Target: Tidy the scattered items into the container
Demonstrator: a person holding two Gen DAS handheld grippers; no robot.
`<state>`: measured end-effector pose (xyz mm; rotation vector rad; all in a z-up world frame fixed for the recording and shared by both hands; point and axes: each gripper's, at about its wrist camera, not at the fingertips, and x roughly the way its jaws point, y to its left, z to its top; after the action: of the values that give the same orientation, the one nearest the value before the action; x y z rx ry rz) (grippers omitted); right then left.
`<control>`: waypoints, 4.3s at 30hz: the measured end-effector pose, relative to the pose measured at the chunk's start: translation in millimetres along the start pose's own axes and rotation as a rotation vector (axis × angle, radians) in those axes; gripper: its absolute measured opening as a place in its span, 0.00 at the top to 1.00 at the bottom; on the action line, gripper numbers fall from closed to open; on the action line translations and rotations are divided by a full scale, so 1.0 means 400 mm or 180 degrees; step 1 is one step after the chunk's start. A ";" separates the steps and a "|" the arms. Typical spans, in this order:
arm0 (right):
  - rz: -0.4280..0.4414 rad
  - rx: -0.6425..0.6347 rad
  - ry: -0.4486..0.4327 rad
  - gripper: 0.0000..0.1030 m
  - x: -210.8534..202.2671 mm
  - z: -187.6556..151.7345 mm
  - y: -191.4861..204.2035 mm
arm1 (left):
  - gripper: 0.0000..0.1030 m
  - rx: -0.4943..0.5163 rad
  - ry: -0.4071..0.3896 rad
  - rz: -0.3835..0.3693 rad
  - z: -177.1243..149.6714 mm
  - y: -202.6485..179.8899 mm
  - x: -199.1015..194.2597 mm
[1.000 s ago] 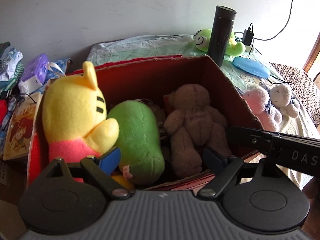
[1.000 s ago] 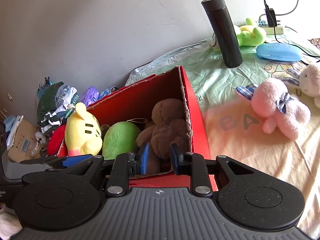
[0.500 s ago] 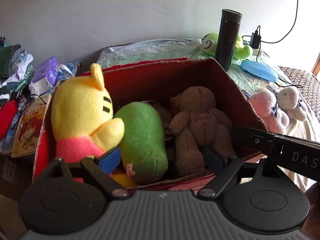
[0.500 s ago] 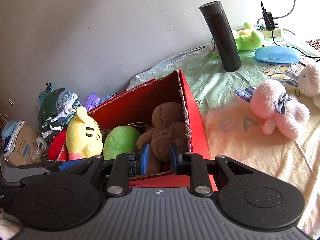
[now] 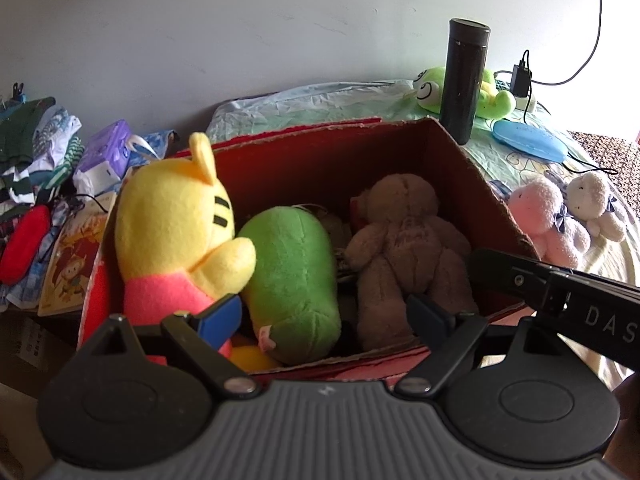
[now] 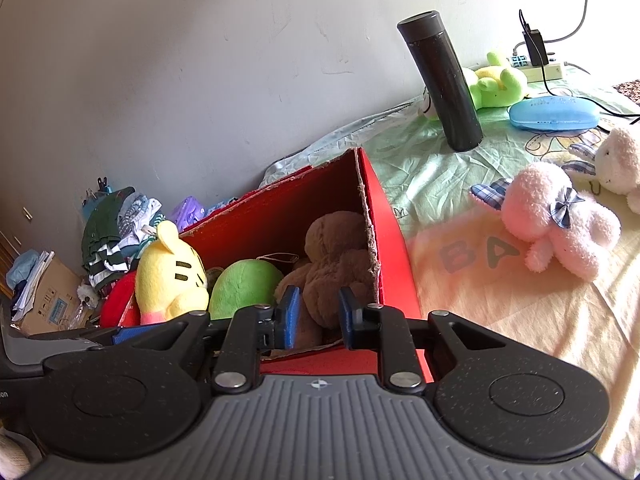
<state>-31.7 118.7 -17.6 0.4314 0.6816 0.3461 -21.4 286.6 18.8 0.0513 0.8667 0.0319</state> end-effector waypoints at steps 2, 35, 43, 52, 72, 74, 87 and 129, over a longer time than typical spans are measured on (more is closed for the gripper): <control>0.0010 -0.0001 -0.0020 0.80 -0.001 -0.001 -0.002 | 0.14 0.0009 -0.0004 0.0018 0.000 -0.003 -0.001; -0.0342 -0.0631 -0.0191 0.85 0.003 -0.028 0.049 | 0.14 -0.0329 0.0436 -0.0327 0.021 0.044 0.080; -0.0238 -0.0669 -0.0166 0.83 0.004 -0.026 0.042 | 0.14 -0.0317 0.0349 -0.0322 0.016 0.046 0.080; 0.0061 -0.0459 -0.0114 0.77 -0.004 -0.011 0.014 | 0.14 -0.0174 0.0203 -0.0008 0.025 0.019 0.042; -0.0010 -0.0511 -0.0197 0.75 -0.170 0.102 -0.182 | 0.14 -0.0100 -0.0091 0.0306 0.095 -0.267 -0.064; -0.0096 -0.0497 -0.0157 0.75 -0.177 0.107 -0.214 | 0.14 -0.0060 -0.0087 0.0295 0.096 -0.307 -0.057; -0.0196 -0.0376 0.0211 0.74 -0.185 0.110 -0.396 | 0.14 0.0295 0.0055 0.0382 0.044 -0.513 0.024; 0.0337 0.0249 0.0857 0.62 0.098 0.223 -0.674 | 0.34 -0.0423 0.0356 -0.0997 0.078 -0.566 0.384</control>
<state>101.0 -118.8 -108.1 0.5015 0.9391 0.4842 103.4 67.0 -91.2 -0.2126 0.9745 -0.2025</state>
